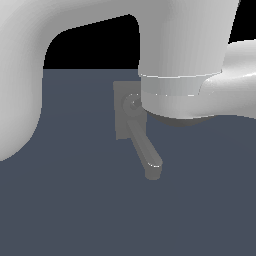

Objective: Turn on the faucet by rotating a designated handle.

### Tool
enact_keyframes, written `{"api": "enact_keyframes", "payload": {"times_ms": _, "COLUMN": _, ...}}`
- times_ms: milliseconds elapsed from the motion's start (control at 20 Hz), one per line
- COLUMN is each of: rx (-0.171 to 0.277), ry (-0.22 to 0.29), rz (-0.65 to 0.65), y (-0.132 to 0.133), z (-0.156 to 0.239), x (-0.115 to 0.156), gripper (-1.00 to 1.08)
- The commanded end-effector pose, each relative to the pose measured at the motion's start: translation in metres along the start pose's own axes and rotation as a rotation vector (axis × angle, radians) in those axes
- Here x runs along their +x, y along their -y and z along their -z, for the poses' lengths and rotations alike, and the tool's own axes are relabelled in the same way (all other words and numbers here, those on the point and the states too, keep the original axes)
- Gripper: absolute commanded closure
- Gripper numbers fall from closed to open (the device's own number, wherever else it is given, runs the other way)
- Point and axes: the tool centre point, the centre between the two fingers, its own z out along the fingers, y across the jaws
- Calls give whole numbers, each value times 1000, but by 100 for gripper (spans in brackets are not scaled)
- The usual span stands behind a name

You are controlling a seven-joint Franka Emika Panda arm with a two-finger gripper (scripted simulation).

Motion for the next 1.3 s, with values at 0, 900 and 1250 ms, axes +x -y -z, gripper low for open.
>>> {"api": "enact_keyframes", "payload": {"times_ms": 0, "rx": -37, "ry": -31, "rz": 4, "y": -9, "z": -15, "x": 8, "gripper": 108}}
{"api": "enact_keyframes", "payload": {"times_ms": 900, "rx": -38, "ry": -33, "rz": 5, "y": 39, "z": -16, "x": 58, "gripper": 108}}
{"api": "enact_keyframes", "payload": {"times_ms": 1250, "rx": -30, "ry": -26, "rz": 8, "y": 47, "z": -13, "x": 73, "gripper": 108}}
